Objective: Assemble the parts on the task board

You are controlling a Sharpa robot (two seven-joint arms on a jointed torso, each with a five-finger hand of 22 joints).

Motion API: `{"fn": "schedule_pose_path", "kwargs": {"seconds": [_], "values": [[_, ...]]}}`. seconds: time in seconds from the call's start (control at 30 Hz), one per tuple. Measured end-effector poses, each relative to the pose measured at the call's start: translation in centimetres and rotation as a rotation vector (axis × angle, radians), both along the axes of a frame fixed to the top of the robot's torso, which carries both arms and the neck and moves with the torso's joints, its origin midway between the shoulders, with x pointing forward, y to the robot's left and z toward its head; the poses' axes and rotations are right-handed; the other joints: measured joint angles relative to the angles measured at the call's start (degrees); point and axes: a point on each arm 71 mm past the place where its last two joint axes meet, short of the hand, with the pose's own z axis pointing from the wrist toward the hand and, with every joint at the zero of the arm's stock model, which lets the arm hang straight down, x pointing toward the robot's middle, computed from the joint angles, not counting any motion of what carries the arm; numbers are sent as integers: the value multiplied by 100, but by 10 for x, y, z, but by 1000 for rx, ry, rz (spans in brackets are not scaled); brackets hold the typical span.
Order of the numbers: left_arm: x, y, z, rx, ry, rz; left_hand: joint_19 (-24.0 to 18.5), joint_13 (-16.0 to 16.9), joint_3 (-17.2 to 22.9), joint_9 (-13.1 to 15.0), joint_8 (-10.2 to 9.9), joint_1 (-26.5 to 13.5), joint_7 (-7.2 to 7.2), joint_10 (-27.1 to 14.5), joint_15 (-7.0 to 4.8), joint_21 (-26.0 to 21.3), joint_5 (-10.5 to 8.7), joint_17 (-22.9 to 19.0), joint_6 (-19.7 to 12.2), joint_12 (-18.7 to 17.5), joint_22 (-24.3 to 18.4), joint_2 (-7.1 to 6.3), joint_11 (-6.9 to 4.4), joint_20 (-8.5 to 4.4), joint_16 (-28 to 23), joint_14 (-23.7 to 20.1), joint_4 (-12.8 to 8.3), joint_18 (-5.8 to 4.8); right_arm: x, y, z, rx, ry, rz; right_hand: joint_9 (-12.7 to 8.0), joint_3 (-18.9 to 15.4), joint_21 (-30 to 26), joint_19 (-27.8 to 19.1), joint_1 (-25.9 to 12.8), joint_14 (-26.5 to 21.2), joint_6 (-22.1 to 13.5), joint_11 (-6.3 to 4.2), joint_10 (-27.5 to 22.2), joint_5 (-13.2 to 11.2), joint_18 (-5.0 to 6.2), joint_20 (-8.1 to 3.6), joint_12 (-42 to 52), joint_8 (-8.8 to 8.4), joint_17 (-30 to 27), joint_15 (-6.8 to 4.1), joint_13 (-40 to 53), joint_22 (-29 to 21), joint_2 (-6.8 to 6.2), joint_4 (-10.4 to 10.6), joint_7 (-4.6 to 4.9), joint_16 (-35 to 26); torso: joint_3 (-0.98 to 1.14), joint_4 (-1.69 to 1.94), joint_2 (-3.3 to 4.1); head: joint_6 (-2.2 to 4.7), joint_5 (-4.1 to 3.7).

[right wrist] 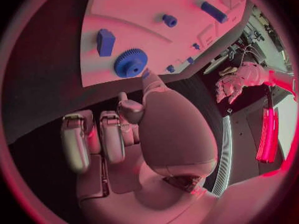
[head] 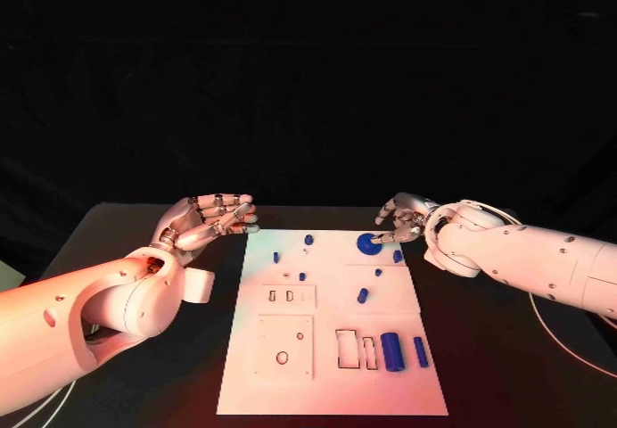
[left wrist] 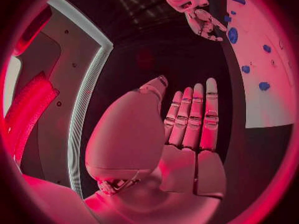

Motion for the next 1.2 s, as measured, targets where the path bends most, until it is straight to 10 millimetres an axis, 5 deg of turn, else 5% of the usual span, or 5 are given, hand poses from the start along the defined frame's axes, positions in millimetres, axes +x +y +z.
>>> {"fn": "schedule_pose_path", "kwargs": {"seconds": [0.83, 1.2], "values": [[1, 0, 0, 0, 1, -1, 0, 0, 0, 0, 0, 0, 0, 0, 0, 0, 1, -1, 0, 0, 0, 0, 0, 0, 0, 0, 0, 0, -1, 13, -17, -20, 32, 24, 22, 210, -1, 0, 47, 0, 199, 17, -20, 0, 0, 0, 111, 112, -2, 0, 12, -2, 94, -50, -66, -2, -4, -5, -10, -45, 23], [1, 1, -1, 0, 2, 0, 0, 0, 40, 0, 0, 0, 0, 0, 0, 0, 2, 22, 0, 0, 0, 0, 0, 0, -27, 0, -8, 0, -1, 17, -19, -45, 15, 35, -2, 553, -1, 0, 172, -9, 395, 13, -23, -156, 1, 0, 133, 134, -3, -39, 25, -2, 134, -66, -85, -3, -1, -1, -9, -55, 30]]}}
